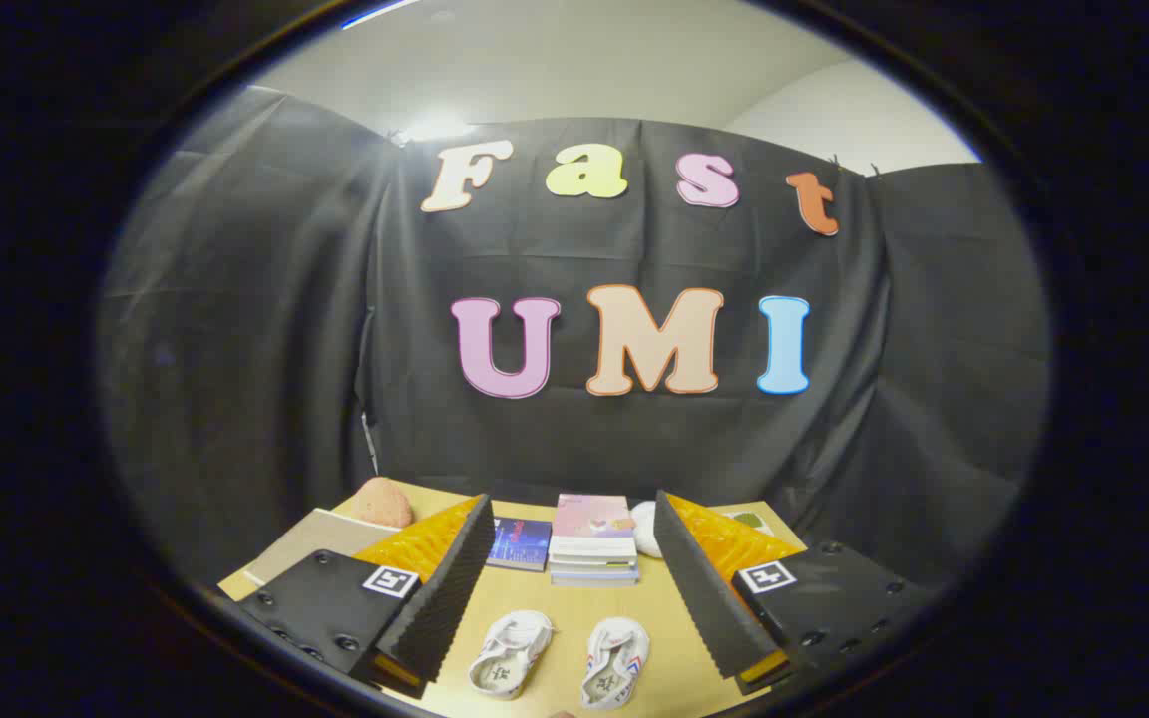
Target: Open the storage box then place both shoes into the box .Put the left shoe in first, then the right shoe, with the right side of both shoes facing outward in a uniform manner.
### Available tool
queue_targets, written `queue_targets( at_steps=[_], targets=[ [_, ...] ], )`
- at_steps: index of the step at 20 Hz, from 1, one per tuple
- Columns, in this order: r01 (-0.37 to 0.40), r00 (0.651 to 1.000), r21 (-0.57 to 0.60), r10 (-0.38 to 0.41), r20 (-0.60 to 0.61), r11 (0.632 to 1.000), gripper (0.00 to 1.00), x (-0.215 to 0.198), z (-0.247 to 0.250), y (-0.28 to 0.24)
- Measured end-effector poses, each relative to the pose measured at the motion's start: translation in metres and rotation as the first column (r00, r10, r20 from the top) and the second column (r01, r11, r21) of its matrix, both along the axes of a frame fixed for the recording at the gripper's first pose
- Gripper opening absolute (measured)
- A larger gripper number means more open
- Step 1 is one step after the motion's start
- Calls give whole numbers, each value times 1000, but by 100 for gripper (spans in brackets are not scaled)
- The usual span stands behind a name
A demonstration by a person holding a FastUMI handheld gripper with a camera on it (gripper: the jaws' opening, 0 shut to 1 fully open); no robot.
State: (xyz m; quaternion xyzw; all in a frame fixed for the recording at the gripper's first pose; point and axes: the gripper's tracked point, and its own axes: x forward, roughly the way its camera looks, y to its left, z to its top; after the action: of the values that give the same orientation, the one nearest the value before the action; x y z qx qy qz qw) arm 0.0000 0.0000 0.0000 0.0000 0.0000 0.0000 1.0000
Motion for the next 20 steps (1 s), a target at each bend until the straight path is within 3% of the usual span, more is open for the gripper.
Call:
queue_targets(
  at_steps=[20],
  targets=[
    [41, 999, 110, -43, 9, 993, 100, 1, -14, -29]
  ],
)
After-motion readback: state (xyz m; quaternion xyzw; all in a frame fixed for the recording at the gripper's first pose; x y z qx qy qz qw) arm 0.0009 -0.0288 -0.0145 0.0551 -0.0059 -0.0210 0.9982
